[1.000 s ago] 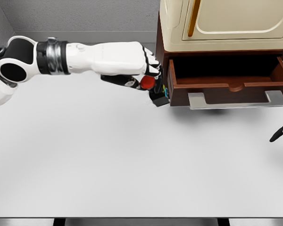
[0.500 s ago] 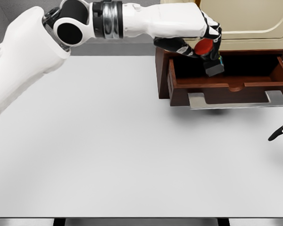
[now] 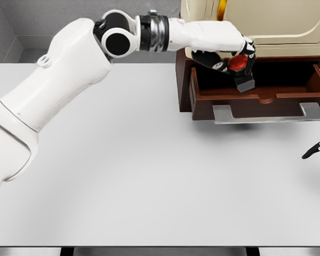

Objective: Put the switch into the drawer with left arm, and close the drawer with right arm

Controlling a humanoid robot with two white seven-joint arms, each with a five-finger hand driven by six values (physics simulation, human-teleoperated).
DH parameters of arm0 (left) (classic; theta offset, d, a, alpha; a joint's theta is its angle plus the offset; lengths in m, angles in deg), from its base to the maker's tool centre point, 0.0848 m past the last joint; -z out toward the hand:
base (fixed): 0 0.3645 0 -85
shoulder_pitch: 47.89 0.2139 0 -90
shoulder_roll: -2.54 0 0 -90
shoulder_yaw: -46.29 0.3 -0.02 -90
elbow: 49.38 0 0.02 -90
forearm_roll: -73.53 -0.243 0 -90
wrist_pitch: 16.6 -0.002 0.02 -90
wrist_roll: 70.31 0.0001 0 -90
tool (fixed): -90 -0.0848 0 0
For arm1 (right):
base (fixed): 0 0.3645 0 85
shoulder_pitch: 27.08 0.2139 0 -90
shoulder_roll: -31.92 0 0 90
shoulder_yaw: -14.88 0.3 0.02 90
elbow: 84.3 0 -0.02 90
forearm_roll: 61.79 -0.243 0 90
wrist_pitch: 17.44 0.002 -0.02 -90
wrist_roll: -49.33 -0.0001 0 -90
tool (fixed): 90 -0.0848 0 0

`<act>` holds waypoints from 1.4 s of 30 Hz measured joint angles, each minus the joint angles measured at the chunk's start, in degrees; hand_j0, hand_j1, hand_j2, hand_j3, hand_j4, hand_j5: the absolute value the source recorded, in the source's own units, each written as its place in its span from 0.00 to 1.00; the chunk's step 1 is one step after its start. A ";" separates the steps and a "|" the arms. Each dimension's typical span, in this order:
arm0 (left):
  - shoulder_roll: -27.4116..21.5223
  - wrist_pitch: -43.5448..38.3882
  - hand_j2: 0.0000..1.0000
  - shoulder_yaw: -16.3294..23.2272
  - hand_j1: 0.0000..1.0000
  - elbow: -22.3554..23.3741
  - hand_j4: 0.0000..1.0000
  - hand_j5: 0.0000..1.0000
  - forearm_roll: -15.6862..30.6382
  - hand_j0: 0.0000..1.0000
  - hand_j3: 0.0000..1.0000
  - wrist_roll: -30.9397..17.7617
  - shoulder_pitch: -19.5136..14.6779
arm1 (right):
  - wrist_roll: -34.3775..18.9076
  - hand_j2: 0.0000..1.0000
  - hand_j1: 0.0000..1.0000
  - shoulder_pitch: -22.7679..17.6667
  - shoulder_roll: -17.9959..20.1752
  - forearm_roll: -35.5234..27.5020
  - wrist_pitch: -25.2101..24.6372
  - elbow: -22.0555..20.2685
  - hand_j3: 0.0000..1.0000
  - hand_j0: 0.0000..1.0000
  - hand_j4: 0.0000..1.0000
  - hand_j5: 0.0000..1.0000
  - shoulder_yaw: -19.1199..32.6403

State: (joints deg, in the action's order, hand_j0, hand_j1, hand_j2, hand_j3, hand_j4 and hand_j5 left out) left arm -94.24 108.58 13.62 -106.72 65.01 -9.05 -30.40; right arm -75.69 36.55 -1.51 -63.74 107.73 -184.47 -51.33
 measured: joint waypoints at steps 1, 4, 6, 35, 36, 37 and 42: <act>0.05 -0.01 0.53 0.10 0.53 0.11 0.53 0.53 0.03 0.53 0.53 -0.01 0.17 | 0.00 0.56 0.56 0.00 0.01 0.00 0.00 0.00 0.56 0.56 0.56 0.56 0.00; 0.10 0.00 0.61 0.26 0.61 0.67 0.61 0.61 0.02 0.61 0.61 -0.03 0.26 | 0.00 0.57 0.57 0.00 0.03 0.00 0.00 0.00 0.57 0.57 0.57 0.57 0.00; 0.14 -0.01 0.69 0.30 0.69 0.94 0.69 0.69 0.07 0.69 0.69 0.00 0.26 | 0.00 0.57 0.57 0.00 0.03 0.00 0.00 0.00 0.57 0.57 0.57 0.57 -0.02; -43.98 -0.04 1.00 0.25 1.00 -38.38 1.00 1.00 13.59 1.00 1.00 10.15 6.68 | 0.00 0.46 0.46 3.95 0.46 -0.03 -0.01 -0.02 0.46 0.46 0.46 0.46 -1.44; -45.68 -0.06 1.00 0.24 1.00 -39.37 1.00 1.00 13.75 1.00 1.00 10.65 6.68 | 0.01 0.46 0.46 5.09 0.89 -0.06 -0.03 -0.01 0.46 0.46 0.46 0.46 -1.67; -47.03 -0.06 1.00 0.23 1.00 -40.15 1.00 1.00 13.86 1.00 1.00 11.01 6.77 | 0.01 0.47 0.47 6.94 1.26 -0.11 -0.05 0.02 0.47 0.47 0.47 0.47 -2.30; -48.61 -0.07 1.00 0.10 1.00 -41.73 1.00 1.00 13.80 1.00 1.00 9.51 8.35 | 0.01 0.53 0.53 10.98 2.05 -0.09 -0.04 0.10 0.53 0.53 0.53 0.53 -6.05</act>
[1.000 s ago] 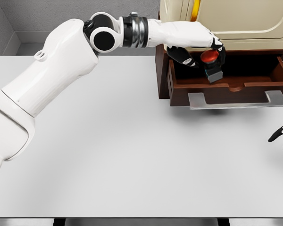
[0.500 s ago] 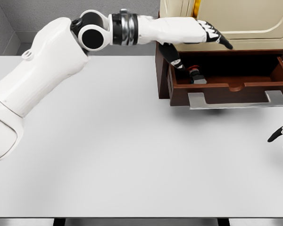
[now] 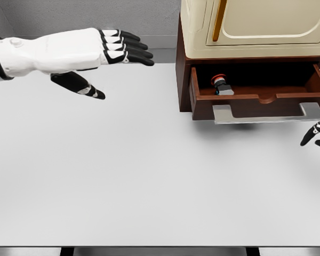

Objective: Put the switch into the drawer with left arm, and close the drawer with right arm

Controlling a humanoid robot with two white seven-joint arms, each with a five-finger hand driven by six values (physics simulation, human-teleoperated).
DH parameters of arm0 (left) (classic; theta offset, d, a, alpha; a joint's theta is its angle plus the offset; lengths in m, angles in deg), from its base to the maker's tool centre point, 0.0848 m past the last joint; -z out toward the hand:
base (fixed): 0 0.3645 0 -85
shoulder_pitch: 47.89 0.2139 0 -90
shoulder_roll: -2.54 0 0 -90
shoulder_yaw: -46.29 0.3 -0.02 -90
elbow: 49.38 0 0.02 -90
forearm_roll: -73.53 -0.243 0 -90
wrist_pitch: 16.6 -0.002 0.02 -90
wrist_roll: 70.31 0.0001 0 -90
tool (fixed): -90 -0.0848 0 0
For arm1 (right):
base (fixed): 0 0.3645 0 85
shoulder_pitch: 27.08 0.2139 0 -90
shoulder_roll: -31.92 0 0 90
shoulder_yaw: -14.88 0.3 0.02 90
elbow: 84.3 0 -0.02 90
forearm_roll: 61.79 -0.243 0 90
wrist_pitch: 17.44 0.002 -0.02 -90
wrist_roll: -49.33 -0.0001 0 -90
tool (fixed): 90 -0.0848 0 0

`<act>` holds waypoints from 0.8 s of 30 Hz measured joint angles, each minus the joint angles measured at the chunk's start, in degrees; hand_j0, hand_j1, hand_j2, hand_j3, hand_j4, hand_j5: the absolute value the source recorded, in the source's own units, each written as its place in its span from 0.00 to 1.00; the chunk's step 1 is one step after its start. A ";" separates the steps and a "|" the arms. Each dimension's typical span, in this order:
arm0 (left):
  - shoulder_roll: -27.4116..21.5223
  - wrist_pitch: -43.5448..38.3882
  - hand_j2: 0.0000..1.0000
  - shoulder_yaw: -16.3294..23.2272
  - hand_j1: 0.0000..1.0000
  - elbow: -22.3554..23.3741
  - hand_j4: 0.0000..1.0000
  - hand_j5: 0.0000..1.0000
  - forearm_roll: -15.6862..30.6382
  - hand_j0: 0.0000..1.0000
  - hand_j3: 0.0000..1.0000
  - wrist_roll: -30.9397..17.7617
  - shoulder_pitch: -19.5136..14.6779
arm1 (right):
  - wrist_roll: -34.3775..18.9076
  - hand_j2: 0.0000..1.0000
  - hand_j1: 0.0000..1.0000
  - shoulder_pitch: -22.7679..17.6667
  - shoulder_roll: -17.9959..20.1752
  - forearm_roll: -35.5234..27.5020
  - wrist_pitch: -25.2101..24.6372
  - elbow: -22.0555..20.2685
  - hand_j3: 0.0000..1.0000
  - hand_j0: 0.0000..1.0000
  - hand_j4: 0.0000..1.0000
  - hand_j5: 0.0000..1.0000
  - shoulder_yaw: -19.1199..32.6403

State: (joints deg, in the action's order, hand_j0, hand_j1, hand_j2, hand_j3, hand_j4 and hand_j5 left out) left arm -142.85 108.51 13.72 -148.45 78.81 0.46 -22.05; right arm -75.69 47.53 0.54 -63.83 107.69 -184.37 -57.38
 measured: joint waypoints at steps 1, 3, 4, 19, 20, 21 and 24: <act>-0.17 0.00 1.00 0.03 1.00 -0.05 1.00 1.00 -0.11 1.00 1.00 -0.34 0.09 | 0.00 0.53 0.53 0.70 0.08 0.00 0.00 0.00 0.53 0.53 0.53 0.53 -0.90; -0.56 0.01 1.00 0.05 1.00 -0.03 1.00 1.00 -0.40 1.00 1.00 -0.75 1.50 | -0.02 0.53 0.53 1.58 0.19 0.03 0.02 0.08 0.53 0.53 0.53 0.53 -2.30; -0.55 0.02 1.00 0.07 1.00 -0.03 1.00 1.00 -0.52 1.00 1.00 -0.94 2.64 | -0.04 0.53 0.53 2.11 0.22 0.04 0.02 0.13 0.53 0.53 0.53 0.53 -2.74; 4.10 0.02 1.00 -1.01 1.00 1.07 1.00 1.00 -3.45 1.00 1.00 -5.65 5.63 | -0.02 0.54 0.54 13.45 0.25 0.82 -0.02 5.28 0.54 0.54 0.54 0.54 -13.17; 4.03 0.02 1.00 -1.07 1.00 1.30 1.00 1.00 -3.47 1.00 1.00 -5.65 5.45 | -0.02 0.54 0.54 13.80 0.23 0.89 0.00 5.57 0.54 0.54 0.54 0.54 -14.00; 3.98 0.01 1.00 -1.10 1.00 1.79 1.00 1.00 -3.57 1.00 1.00 -5.66 4.84 | -0.02 0.54 0.54 13.89 0.21 1.05 0.02 5.78 0.54 0.54 0.54 0.54 -14.61; 4.07 -0.01 1.00 -1.12 1.00 4.24 1.00 1.00 -5.91 1.00 1.00 -5.68 3.17 | -0.11 0.54 0.54 18.10 0.02 1.42 0.03 6.44 0.54 0.54 0.54 0.54 -16.78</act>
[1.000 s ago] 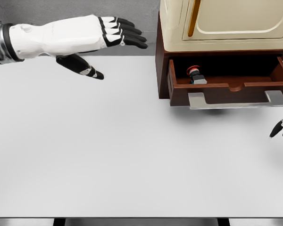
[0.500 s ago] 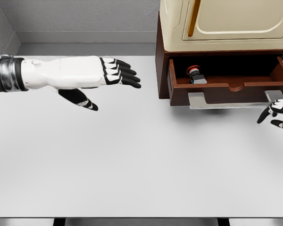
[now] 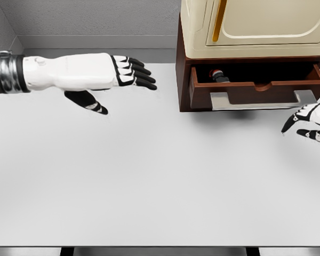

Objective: Put the switch into the drawer with left arm, and close the drawer with right arm

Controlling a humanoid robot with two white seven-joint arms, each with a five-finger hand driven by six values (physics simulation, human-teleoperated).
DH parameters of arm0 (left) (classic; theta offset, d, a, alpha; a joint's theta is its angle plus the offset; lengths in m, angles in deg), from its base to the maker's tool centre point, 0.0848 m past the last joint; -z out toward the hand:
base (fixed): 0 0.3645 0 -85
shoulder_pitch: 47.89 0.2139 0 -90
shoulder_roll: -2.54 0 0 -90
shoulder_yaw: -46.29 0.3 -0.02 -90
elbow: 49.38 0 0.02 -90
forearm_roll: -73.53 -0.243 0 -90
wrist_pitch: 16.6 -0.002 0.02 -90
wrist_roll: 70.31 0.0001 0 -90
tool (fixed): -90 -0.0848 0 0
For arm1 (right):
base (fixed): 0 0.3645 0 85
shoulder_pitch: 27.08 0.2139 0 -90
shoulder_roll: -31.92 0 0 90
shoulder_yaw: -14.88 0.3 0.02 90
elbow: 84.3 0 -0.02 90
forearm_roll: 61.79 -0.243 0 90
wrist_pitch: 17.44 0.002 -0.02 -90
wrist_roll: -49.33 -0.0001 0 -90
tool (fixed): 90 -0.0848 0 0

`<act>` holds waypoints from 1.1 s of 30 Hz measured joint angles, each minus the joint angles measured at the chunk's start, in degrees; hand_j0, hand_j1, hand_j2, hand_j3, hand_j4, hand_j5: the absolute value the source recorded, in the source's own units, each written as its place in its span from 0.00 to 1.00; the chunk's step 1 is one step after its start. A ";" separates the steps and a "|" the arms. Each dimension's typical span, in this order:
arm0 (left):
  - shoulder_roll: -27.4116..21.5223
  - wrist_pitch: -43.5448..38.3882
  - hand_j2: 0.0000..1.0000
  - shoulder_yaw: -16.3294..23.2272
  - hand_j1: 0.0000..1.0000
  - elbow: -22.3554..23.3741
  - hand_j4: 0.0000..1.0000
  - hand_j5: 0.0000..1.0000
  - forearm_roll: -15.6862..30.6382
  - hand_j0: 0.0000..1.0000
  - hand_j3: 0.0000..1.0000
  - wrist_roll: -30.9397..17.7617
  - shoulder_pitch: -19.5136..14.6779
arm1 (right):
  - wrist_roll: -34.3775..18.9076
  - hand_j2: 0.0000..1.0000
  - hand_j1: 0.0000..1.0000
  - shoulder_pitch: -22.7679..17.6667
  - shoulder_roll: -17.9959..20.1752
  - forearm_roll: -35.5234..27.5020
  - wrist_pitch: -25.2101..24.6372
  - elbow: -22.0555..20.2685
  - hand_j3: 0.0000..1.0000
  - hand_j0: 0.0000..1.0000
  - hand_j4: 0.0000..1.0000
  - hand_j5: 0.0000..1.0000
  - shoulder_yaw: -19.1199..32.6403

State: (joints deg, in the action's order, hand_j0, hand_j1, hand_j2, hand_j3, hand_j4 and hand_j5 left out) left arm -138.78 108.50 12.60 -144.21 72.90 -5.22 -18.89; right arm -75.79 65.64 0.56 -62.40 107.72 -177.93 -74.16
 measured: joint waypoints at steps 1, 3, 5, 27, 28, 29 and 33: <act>0.15 0.00 1.00 0.00 1.00 1.43 1.00 1.00 -1.99 1.00 1.00 -0.01 -0.44 | -0.07 0.54 0.54 1.41 -0.07 -0.14 -0.05 0.65 0.54 0.54 0.54 0.54 -1.21; 0.35 0.02 1.00 0.04 1.00 4.09 1.00 1.00 -5.89 1.00 1.00 -0.03 -0.70 | -0.05 0.54 0.54 3.17 -0.21 -0.18 -0.09 2.29 0.54 0.54 0.54 0.54 -3.23; 0.45 0.02 1.00 0.10 1.00 5.61 1.00 1.00 -8.07 1.00 1.00 -0.06 -1.23 | 0.02 0.54 0.54 3.26 -0.39 0.10 -0.03 3.62 0.54 0.54 0.54 0.54 -4.39; 4.35 0.02 1.00 0.61 1.00 11.17 1.00 1.00 -9.92 1.00 1.00 0.10 -0.70 | 0.10 0.56 0.56 17.85 -3.02 0.77 -0.03 11.47 0.56 0.56 0.56 0.56 -14.31; 4.63 0.04 1.00 0.62 1.00 10.68 1.00 1.00 -9.92 1.00 1.00 0.12 0.17 | 0.10 0.56 0.56 18.46 -3.29 0.82 -0.02 11.71 0.56 0.56 0.56 0.56 -15.02; 4.85 0.03 1.00 0.63 1.00 10.10 1.00 1.00 -9.90 1.00 1.00 0.14 0.26 | 0.10 0.56 0.56 19.08 -3.61 0.88 -0.02 12.11 0.56 0.56 0.56 0.56 -15.56; 5.49 0.02 1.00 0.76 1.00 7.68 1.00 1.00 -9.91 1.00 1.00 0.17 0.79 | -0.02 0.56 0.56 20.66 -4.48 0.81 -0.06 13.81 0.56 0.56 0.56 0.56 -17.02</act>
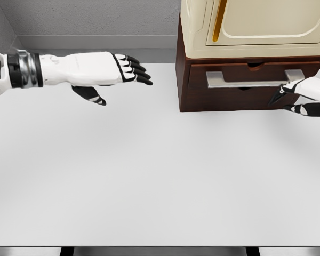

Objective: Put the switch into the drawer with left arm, and close the drawer with right arm

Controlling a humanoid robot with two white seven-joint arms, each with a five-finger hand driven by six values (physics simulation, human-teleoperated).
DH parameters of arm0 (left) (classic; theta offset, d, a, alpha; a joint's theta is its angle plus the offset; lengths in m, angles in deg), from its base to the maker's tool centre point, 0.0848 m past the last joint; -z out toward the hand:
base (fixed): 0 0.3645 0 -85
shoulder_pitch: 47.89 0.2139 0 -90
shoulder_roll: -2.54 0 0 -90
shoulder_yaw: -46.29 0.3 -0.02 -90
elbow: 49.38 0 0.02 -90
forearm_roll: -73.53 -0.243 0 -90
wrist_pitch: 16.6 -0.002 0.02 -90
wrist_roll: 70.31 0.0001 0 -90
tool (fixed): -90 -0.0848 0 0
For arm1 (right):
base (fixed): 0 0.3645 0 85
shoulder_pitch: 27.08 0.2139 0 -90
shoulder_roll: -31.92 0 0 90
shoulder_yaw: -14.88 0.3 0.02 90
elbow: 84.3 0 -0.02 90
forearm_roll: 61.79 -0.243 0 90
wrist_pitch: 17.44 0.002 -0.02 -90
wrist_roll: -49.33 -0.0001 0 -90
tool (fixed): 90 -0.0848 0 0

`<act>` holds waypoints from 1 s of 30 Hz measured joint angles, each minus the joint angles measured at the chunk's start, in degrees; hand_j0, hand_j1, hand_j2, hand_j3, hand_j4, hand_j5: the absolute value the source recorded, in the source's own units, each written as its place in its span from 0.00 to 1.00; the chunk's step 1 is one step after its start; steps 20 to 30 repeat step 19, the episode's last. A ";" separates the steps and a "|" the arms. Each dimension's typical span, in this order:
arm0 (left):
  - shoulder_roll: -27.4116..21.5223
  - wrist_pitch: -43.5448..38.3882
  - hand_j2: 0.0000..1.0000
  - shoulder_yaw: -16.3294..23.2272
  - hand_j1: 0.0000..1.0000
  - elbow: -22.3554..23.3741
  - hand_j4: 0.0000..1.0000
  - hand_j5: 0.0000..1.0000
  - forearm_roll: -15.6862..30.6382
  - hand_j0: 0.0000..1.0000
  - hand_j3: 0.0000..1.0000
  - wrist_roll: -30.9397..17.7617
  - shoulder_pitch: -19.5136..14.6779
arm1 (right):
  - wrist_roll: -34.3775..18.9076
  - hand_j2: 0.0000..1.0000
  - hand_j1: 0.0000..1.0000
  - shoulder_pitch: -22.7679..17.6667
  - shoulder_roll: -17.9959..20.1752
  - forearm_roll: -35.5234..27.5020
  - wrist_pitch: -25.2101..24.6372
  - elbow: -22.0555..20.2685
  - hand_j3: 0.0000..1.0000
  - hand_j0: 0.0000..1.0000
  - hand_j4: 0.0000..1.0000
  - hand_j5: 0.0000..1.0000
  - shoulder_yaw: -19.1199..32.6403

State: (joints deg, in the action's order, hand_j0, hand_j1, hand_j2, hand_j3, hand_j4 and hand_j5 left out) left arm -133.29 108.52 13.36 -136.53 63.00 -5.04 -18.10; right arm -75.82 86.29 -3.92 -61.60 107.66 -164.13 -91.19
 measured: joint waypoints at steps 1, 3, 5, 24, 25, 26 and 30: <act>0.07 0.00 1.00 0.08 1.00 -0.26 1.00 1.00 -0.01 1.00 1.00 0.00 0.00 | 0.04 0.56 0.56 0.70 -0.16 0.06 0.01 0.53 0.56 0.56 0.56 0.56 -0.36; 0.16 0.00 1.00 0.19 1.00 -0.58 1.00 1.00 -0.06 1.00 1.00 0.01 0.17 | -0.03 0.56 0.56 2.99 -0.50 -0.08 0.02 1.71 0.56 0.56 0.56 0.56 -1.61; 0.18 -0.03 1.00 0.25 1.00 -0.79 1.00 1.00 -0.15 1.00 1.00 0.00 0.26 | -1.30 0.56 0.56 3.26 -0.72 -3.45 -1.30 2.61 0.56 0.56 0.56 0.56 -2.39; 0.58 0.00 1.00 0.78 1.00 -0.93 1.00 1.00 -0.36 1.00 1.00 -0.06 0.26 | -0.16 1.00 1.00 -14.76 1.25 -3.47 -0.14 4.85 1.00 1.00 1.00 1.00 13.74; 0.58 0.00 1.00 0.78 1.00 -0.93 1.00 1.00 -0.36 1.00 1.00 -0.06 0.26 | -0.16 1.00 1.00 -14.76 1.25 -3.47 -0.14 4.85 1.00 1.00 1.00 1.00 13.74; 0.58 0.00 1.00 0.78 1.00 -0.93 1.00 1.00 -0.36 1.00 1.00 -0.06 0.26 | -0.16 1.00 1.00 -14.76 1.25 -3.47 -0.14 4.85 1.00 1.00 1.00 1.00 13.74; 0.58 0.00 1.00 0.78 1.00 -0.93 1.00 1.00 -0.36 1.00 1.00 -0.06 0.26 | -0.16 1.00 1.00 -14.76 1.25 -3.47 -0.14 4.85 1.00 1.00 1.00 1.00 13.74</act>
